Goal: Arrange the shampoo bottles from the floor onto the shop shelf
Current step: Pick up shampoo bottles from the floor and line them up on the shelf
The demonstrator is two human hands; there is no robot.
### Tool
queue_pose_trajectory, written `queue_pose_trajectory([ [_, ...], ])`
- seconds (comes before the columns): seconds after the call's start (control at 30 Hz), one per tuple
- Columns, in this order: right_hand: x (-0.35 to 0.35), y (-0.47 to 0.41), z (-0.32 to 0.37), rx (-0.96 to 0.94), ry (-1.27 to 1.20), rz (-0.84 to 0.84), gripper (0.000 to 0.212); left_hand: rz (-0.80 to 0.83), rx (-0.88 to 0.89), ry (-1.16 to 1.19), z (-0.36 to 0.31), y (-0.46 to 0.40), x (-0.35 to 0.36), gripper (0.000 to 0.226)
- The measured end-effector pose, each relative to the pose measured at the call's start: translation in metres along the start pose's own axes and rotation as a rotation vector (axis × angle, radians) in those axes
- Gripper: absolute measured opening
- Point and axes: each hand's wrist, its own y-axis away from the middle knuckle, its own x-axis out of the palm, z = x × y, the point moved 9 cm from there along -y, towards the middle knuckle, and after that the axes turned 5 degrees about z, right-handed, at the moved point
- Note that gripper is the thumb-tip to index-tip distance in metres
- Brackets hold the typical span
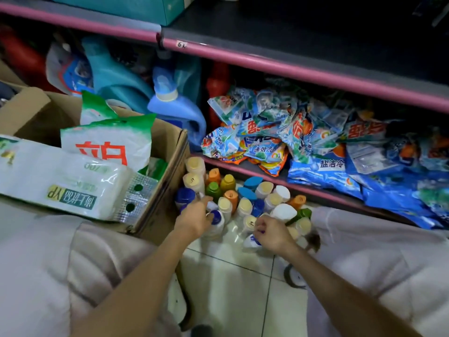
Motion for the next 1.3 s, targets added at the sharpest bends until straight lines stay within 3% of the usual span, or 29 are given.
queue_pose_trajectory([
  [0.17, 0.014, -0.004, -0.01, -0.043, 0.34, 0.035, 0.04, 0.021, 0.014, -0.11, 0.0, -0.01, 0.018, 0.04],
  [0.33, 0.025, -0.013, -0.025, -0.016, 0.344, 0.053, 0.044, -0.027, -0.079, -0.182, 0.003, -0.023, 0.026, 0.034],
  [0.63, 0.043, -0.031, -0.033, 0.0, 0.4, 0.102, 0.052, 0.067, -0.098, -0.298, 0.011, -0.044, 0.054, 0.047],
  [0.87, 0.038, -0.037, -0.034, -0.018, 0.242, 0.032, 0.041, 0.059, -0.087, -0.189, 0.026, -0.056, 0.061, 0.048],
  [1.07, 0.043, -0.036, -0.038, 0.062, 0.358, 0.058, 0.043, 0.052, -0.068, -0.225, 0.027, -0.053, 0.06, 0.037],
  [1.3, 0.04, -0.012, -0.044, 0.132, 0.251, 0.078, 0.037, -0.042, -0.172, 0.057, 0.036, -0.018, 0.038, 0.041],
])
